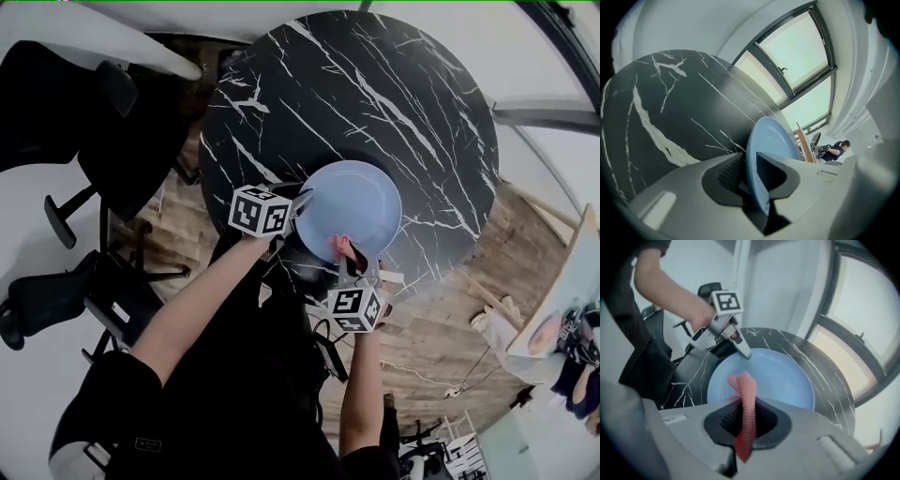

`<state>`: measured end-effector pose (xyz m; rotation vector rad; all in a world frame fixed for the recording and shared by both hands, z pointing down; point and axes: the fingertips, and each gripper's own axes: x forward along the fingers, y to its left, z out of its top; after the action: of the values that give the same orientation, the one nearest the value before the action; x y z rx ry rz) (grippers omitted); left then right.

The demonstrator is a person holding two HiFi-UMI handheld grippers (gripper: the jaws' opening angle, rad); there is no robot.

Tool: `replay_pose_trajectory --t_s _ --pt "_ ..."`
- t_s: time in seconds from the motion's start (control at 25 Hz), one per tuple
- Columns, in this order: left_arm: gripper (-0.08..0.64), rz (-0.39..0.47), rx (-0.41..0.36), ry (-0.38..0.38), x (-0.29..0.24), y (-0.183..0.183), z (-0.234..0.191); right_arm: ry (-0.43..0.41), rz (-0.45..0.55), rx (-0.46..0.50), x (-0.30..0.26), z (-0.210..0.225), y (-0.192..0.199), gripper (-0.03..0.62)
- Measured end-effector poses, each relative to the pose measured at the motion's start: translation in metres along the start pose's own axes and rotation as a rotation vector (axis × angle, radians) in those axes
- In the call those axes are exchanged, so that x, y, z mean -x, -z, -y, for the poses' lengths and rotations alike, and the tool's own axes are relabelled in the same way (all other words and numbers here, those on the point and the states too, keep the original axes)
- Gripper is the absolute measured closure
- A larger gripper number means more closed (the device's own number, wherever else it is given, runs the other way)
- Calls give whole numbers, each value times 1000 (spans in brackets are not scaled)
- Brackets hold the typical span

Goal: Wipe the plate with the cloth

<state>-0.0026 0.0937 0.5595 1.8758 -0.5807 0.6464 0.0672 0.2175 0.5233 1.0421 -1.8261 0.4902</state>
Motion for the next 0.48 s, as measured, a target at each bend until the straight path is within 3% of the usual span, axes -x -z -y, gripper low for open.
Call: replay_pose_trajectory --t_s 0.16,0.48 --pt "455 12 1 -3 13 -1 6 64 117 -143 34 15 -18 580" --pt "407 45 -65 -13 47 -1 26 178 611 -531 131 63 -72 577"
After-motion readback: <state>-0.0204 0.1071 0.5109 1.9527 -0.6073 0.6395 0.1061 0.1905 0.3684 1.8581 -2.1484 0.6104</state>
